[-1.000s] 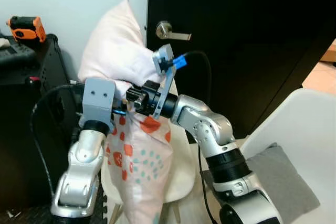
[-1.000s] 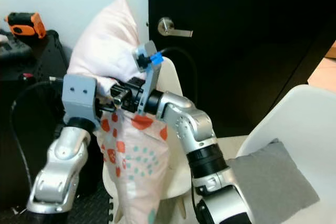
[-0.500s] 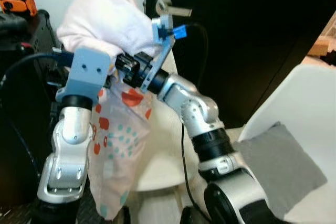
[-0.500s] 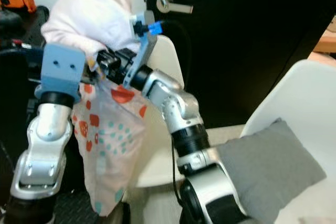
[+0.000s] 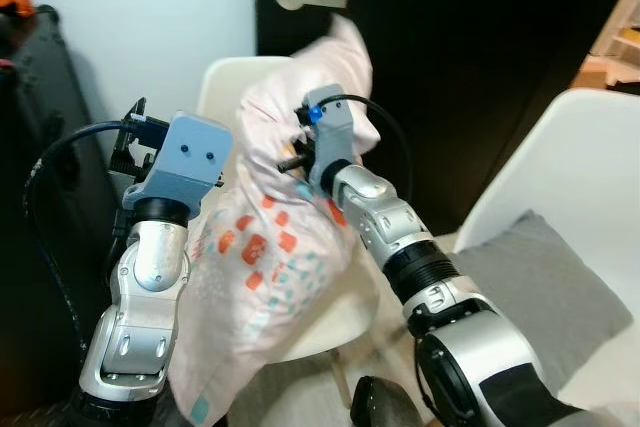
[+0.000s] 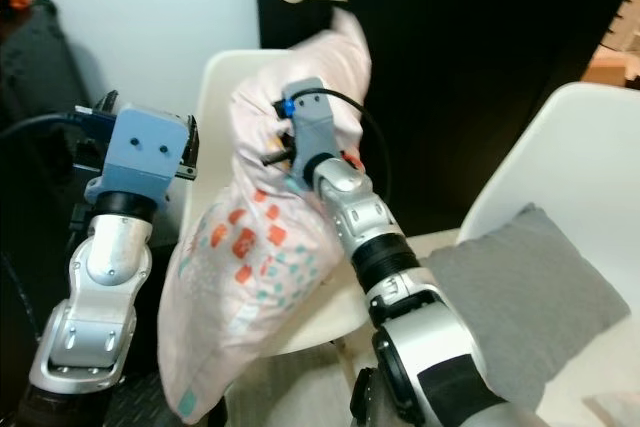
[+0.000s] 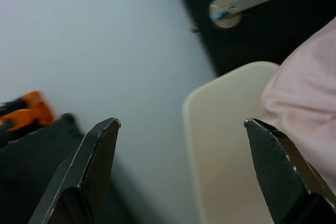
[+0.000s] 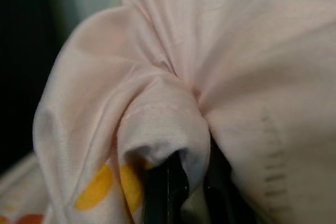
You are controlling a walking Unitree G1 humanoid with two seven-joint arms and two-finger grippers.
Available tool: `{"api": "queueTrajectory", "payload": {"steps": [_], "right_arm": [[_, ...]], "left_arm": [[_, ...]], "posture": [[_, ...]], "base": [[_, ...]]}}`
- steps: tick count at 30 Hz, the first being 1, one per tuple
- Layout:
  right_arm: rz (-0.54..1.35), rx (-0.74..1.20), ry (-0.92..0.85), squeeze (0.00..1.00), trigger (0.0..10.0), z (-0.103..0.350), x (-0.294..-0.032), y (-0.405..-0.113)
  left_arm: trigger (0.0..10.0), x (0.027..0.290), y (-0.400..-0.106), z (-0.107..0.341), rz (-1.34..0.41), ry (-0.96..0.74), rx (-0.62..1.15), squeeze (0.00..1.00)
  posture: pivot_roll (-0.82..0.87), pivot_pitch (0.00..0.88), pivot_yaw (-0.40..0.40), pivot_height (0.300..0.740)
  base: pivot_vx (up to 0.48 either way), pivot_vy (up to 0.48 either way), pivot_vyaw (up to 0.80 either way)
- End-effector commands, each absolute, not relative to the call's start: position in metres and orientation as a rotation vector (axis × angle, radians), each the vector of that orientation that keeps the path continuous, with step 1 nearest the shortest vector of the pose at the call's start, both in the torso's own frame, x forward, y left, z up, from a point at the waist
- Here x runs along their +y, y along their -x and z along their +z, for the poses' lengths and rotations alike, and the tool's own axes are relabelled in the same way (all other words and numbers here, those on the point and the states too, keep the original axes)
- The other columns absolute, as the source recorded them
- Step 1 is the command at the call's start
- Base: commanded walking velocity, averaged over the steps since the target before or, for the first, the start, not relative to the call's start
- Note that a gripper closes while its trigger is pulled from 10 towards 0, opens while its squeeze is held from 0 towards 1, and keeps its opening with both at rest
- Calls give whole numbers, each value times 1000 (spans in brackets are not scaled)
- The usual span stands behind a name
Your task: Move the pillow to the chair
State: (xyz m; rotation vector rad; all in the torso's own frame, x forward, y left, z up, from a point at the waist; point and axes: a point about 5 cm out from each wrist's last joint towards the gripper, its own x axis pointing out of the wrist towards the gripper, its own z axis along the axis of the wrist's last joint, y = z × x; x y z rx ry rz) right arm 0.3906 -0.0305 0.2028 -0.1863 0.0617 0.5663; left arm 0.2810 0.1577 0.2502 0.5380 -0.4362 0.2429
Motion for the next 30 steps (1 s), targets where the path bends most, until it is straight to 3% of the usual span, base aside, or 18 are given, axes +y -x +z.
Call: {"api": "queueTrajectory", "payload": {"steps": [1, 6, 7, 8, 9, 10, 11, 19, 21, 30], "right_arm": [[641, 143, 296, 0, 10000, 185, -23, -386], [691, 204, 353, 0, 10000, 172, -23, -384], [700, 217, 350, 114, 10000, 170, -22, -383], [704, 224, 347, 114, 10000, 169, -22, -383], [720, 237, 360, 769, 10000, 167, -21, -382], [720, 237, 360, 769, 10000, 167, -21, -382], [748, 259, 373, 1000, 10000, 163, -21, -380], [742, 349, 433, 1000, 10000, 151, -31, -380], [715, 375, 450, 1000, 10000, 151, -43, -384], [680, 360, 453, 1000, 10000, 164, -67, -393]], "left_arm": [[10000, 156, -281, 242, 226, -531, -406, 0], [10000, 156, -282, 237, 217, -497, -370, 0], [10000, 157, -282, 236, 215, -489, -359, 0], [10000, 157, -283, 235, 214, -485, -353, 0], [10000, 157, -283, 233, 210, -481, -341, 0], [10000, 157, -283, 233, 210, -481, -341, 0], [10000, 156, -284, 229, 199, -479, -317, 0], [10000, 159, -287, 197, 134, -438, -64, 0], [10000, 165, -283, 177, 128, -358, 82, 0], [10000, 174, -271, 140, 64, -75, 280, 0]], "posture": [[56, 0, -105, 544], [56, 0, -106, 544], [54, 0, -103, 544], [54, 0, -103, 544], [54, 0, -103, 544], [54, 0, -103, 544], [57, 0, -104, 544], [54, 0, -99, 544], [53, 0, -97, 544], [58, 0, -100, 544]], "base": [[0, 0, 0], [0, 0, 0], [0, 0, 0], [0, 0, 0], [0, 0, 0], [0, 0, 0], [0, 0, 0], [0, 0, 0], [0, 0, 0], [0, 0, 0]]}}
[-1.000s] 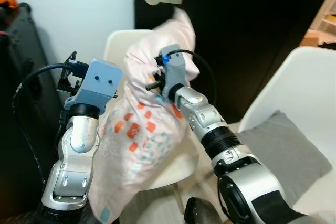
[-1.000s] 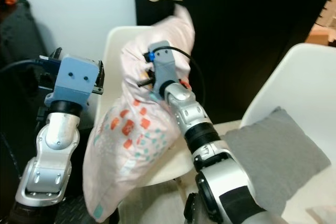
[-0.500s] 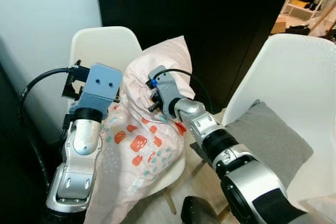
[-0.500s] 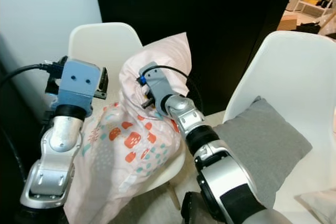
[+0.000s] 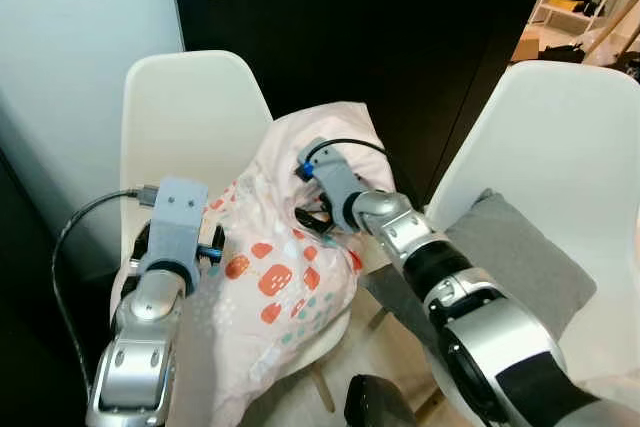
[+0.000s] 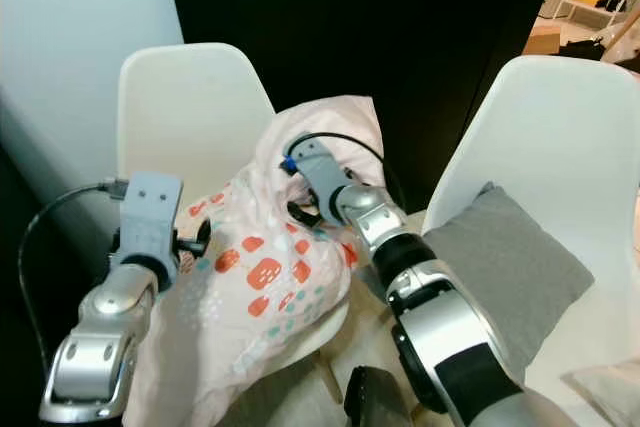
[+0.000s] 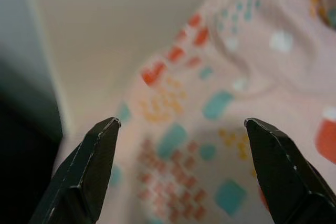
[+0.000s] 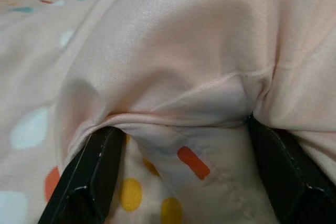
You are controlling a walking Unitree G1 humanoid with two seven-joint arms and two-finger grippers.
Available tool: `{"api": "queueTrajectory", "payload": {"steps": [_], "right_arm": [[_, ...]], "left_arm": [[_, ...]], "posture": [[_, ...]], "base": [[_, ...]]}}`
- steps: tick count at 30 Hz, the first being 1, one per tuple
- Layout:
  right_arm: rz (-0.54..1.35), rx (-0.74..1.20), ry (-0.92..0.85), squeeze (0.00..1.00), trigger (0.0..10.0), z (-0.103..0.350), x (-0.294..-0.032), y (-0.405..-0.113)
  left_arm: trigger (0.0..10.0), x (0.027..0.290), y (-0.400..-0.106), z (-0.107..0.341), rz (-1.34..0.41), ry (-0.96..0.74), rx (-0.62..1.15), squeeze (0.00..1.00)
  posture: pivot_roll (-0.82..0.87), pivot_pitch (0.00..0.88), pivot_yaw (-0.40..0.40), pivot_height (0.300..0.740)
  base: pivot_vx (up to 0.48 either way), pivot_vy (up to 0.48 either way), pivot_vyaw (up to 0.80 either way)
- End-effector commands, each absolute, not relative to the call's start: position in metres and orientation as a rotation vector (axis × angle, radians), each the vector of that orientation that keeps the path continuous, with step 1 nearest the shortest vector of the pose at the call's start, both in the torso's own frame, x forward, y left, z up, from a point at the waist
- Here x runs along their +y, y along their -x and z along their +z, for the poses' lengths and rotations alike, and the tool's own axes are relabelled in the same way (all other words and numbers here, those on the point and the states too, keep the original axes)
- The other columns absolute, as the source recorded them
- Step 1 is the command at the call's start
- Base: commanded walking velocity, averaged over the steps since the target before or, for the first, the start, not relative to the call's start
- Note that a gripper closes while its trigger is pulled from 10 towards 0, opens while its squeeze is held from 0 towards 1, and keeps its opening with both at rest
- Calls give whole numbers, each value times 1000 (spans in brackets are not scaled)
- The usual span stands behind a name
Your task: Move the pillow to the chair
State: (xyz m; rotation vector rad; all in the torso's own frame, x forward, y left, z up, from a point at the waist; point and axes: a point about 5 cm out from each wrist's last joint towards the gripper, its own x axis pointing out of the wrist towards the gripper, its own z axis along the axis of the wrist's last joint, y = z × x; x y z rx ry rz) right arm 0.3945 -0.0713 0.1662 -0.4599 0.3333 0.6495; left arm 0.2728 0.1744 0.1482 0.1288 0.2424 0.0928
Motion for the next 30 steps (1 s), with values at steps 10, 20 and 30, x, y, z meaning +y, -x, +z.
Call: {"api": "queueTrajectory", "payload": {"steps": [10, 20, 30], "right_arm": [[699, 332, 406, 1000, 10000, 178, -68, -393], [701, 356, 342, 0, 10000, 183, -77, -386], [716, 354, 154, 0, 10000, 191, -74, -380]], "left_arm": [[10000, 181, -275, 106, -7, -39, 315, 0], [0, 202, -267, 74, -4, 41, 420, 0], [0, 210, -269, 66, -46, 21, 459, 0]], "posture": [[12, 0, -96, 544], [-23, 73, -92, 544], [-27, 100, -88, 524]], "base": [[0, 0, 0], [0, 0, 0], [0, 0, 0]]}}
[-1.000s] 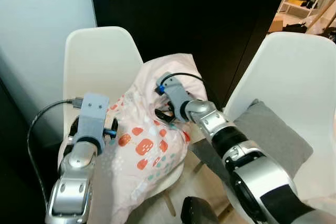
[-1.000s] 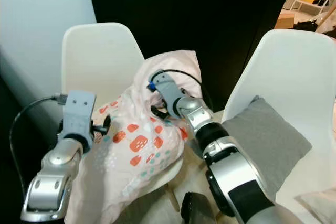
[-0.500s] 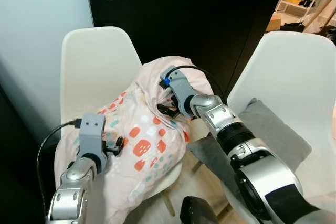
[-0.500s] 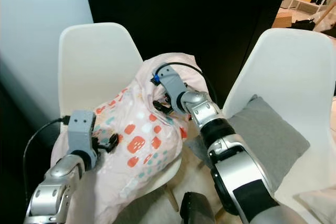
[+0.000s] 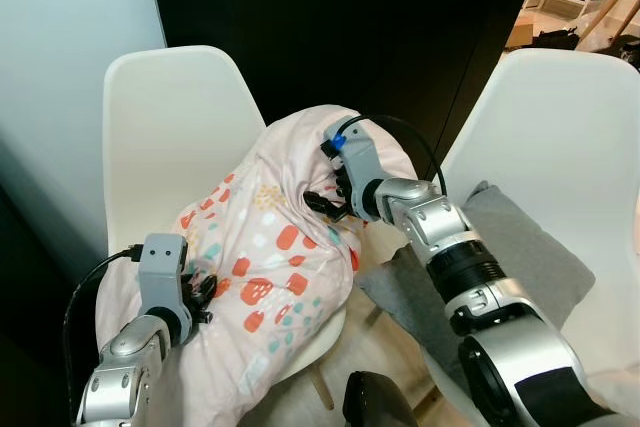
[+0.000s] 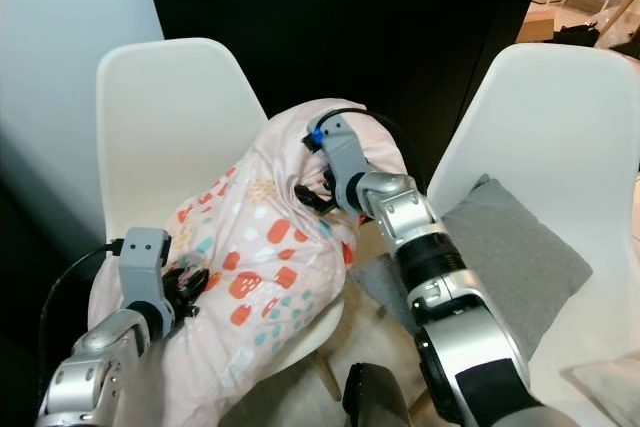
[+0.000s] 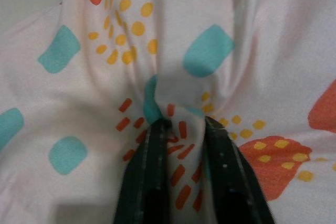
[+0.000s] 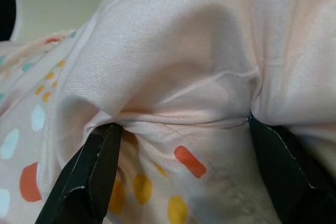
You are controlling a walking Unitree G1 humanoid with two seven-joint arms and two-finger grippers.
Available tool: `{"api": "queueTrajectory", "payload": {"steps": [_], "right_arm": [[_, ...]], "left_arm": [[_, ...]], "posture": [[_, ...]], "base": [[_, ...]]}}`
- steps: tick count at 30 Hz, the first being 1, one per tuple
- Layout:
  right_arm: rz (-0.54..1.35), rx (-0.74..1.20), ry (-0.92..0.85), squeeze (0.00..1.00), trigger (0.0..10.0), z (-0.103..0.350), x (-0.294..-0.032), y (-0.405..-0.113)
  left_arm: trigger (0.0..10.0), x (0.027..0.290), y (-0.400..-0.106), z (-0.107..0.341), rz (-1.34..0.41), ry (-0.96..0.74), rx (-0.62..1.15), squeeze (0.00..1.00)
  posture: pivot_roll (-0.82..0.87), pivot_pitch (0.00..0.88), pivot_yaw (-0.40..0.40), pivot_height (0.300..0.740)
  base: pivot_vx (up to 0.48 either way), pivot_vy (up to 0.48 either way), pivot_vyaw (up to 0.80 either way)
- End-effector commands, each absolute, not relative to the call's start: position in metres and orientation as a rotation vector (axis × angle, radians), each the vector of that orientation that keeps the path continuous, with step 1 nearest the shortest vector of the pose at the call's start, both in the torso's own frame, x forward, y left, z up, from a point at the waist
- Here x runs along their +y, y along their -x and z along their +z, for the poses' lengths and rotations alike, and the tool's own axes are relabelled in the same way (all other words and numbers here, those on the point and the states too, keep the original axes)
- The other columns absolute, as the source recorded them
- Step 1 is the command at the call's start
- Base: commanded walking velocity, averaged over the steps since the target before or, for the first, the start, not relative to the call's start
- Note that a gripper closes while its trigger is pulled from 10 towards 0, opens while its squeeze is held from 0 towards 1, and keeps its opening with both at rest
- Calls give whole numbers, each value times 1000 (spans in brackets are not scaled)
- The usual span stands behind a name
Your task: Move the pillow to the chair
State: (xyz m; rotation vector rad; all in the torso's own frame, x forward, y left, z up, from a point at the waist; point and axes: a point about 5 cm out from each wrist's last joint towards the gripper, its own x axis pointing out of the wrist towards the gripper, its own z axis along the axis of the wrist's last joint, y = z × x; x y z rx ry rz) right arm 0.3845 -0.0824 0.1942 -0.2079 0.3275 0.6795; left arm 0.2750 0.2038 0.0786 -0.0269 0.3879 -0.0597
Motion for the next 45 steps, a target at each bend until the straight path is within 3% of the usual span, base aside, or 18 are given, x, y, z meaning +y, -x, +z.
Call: {"api": "queueTrajectory", "payload": {"steps": [1, 18, 22, 26, 29, 36, 45], "right_arm": [[716, 354, 154, 0, 10000, 191, -74, -380], [654, 386, 177, 0, 10000, 196, -89, -379], [775, 422, 226, 0, 10000, 194, -98, -370], [1067, 452, 397, 0, 10000, 195, -130, -339], [1124, 453, 443, 0, 10000, 197, -144, -331], [1194, 421, 449, 0, 10000, 209, -158, -318], [1144, 303, 409, 0, 10000, 225, -158, -323]], "left_arm": [[0, 210, -269, 66, -46, 21, 459, 0], [0, 220, -258, 50, -35, 64, 526, 0], [0, 222, -254, 46, -36, 70, 535, 0], [0, 224, -251, 45, -29, 47, 537, 0], [0, 225, -251, 45, -22, 27, 534, 0], [0, 235, -252, 47, 30, -74, 513, 0], [0, 247, -251, 55, 90, -136, 492, 0]], "posture": [[-27, 100, -88, 524], [-32, 37, -86, 474], [-32, 31, -88, 474], [-43, 27, -91, 474], [-44, 27, -92, 474], [-52, 27, -86, 474], [-45, 18, -79, 474]], "base": [[0, 0, 0], [0, 0, 0], [0, 0, 0], [0, 0, 0], [0, 0, 0], [0, 0, 0], [0, 0, 0]]}}
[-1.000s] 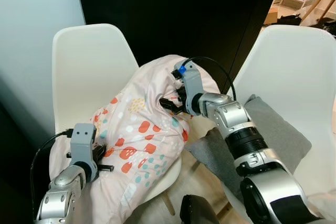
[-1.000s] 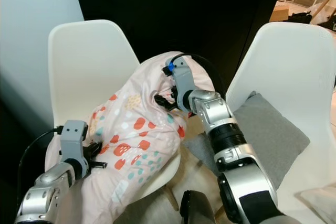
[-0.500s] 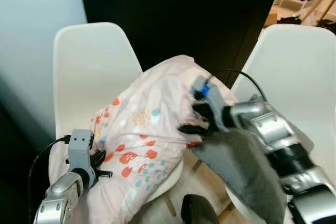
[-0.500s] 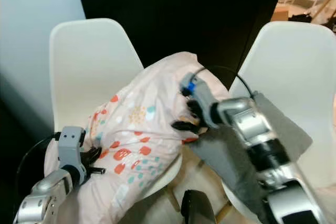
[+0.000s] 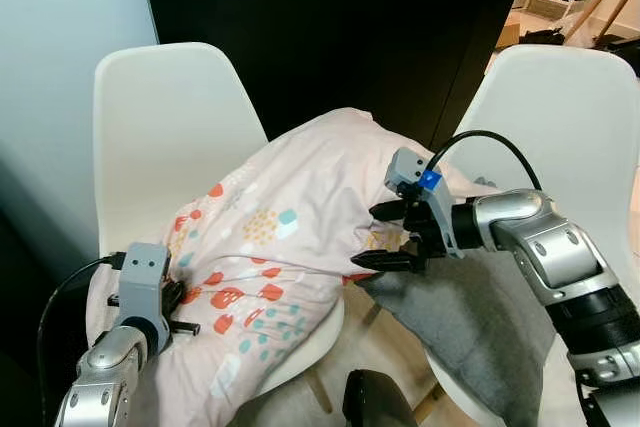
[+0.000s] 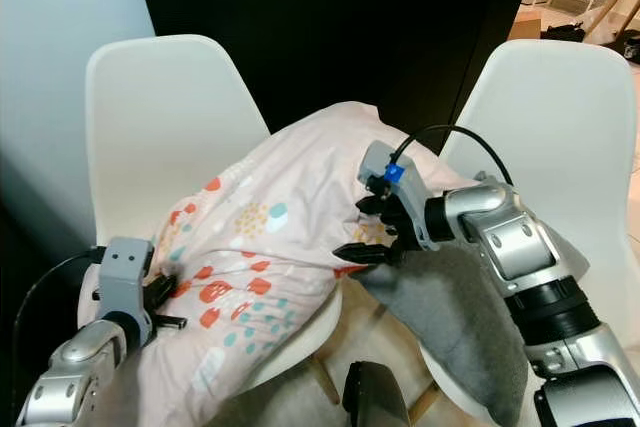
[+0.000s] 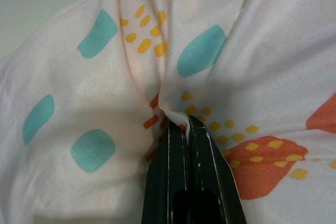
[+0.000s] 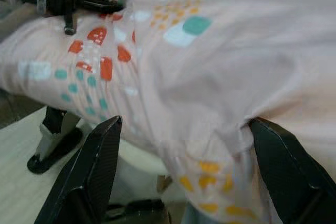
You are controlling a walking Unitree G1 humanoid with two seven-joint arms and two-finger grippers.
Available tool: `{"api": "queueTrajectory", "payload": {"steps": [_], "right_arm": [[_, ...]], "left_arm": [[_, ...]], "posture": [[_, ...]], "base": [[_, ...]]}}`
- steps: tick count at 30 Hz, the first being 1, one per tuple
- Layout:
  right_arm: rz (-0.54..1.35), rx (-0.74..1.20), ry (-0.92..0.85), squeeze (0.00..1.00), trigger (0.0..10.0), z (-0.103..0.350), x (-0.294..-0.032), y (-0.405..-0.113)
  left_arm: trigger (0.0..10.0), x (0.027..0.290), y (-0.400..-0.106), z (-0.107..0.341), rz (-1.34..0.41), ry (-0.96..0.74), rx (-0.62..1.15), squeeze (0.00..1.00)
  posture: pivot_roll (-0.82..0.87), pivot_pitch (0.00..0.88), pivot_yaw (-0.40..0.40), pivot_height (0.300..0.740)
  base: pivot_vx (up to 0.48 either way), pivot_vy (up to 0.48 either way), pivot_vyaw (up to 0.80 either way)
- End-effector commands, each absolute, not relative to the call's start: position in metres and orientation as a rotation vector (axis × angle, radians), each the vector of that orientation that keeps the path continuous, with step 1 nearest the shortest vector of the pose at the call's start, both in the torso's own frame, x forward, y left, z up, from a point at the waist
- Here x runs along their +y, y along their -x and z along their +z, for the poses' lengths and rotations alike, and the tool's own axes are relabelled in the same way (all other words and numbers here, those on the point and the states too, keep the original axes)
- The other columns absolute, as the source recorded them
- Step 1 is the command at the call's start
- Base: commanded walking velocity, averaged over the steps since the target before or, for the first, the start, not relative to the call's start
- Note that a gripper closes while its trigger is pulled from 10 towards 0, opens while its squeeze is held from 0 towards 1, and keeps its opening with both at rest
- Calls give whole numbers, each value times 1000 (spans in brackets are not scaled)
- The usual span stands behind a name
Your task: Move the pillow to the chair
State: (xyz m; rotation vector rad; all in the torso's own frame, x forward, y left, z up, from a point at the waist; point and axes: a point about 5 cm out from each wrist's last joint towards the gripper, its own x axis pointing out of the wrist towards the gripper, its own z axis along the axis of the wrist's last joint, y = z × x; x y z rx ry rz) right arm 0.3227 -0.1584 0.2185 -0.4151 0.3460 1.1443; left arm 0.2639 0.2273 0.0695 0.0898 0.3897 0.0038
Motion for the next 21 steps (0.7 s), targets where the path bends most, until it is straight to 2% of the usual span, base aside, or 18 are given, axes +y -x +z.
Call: {"api": "queueTrajectory", "payload": {"steps": [1, 3, 5, 6, 9, 11, 12, 13, 14, 15, 16, 18, 21], "right_arm": [[1134, 282, 403, 0, 10000, 228, -158, -325], [1098, 231, 384, 0, 10000, 235, -158, -330], [1098, 231, 384, 0, 10000, 235, -158, -330], [1062, 190, 361, 0, 10000, 240, -158, -335], [1045, 174, 350, 0, 10000, 241, -157, -337], [1016, 143, 321, 0, 10000, 244, -155, -342], [1016, 143, 321, 0, 10000, 244, -155, -342], [1003, 132, 309, 0, 10000, 245, -153, -343], [1003, 132, 309, 0, 10000, 245, -153, -343], [979, 114, 292, 0, 10000, 246, -151, -347], [979, 114, 292, 0, 10000, 246, -151, -347], [969, 105, 282, 0, 10000, 246, -149, -349], [967, 103, 280, 0, 10000, 246, -149, -349]], "left_arm": [[0, 249, -251, 58, 99, -149, 485, 0], [0, 258, -258, 84, 168, -241, 394, 0], [0, 258, -258, 84, 168, -241, 394, 0], [0, 267, -264, 118, 245, -322, 272, 0], [0, 271, -268, 141, 293, -377, 188, 0], [0, 280, -271, 203, 404, -549, -32, 0], [0, 280, -271, 203, 404, -549, -32, 0], [0, 282, -270, 234, 449, -654, -135, 0], [0, 282, -270, 234, 449, -654, -135, 0], [0, 281, -264, 282, 522, -855, -284, 0], [0, 281, -264, 282, 522, -855, -284, 0], [0, 279, -263, 291, 539, -979, -301, 0], [0, 278, -264, 286, 531, -1027, -276, 0]], "posture": [[-45, 17, -79, 474], [-38, 14, -76, 474], [-38, 14, -76, 474], [-27, 9, -77, 474], [-25, 8, -76, 474], [-13, 2, -76, 474], [-13, 2, -76, 474], [-7, 0, -74, 474], [-7, 0, -74, 474], [2, 0, -71, 474], [2, 0, -71, 474], [6, 0, -67, 474], [6, 0, -67, 474]], "base": [[0, 0, 0], [0, 0, 0], [0, 0, 0], [0, 0, 0], [0, 0, 0], [0, 0, 0], [0, 0, 0], [0, 0, 0], [0, 0, 0], [0, 0, 0], [0, 0, 0], [0, 0, 0], [0, 0, 0]]}}
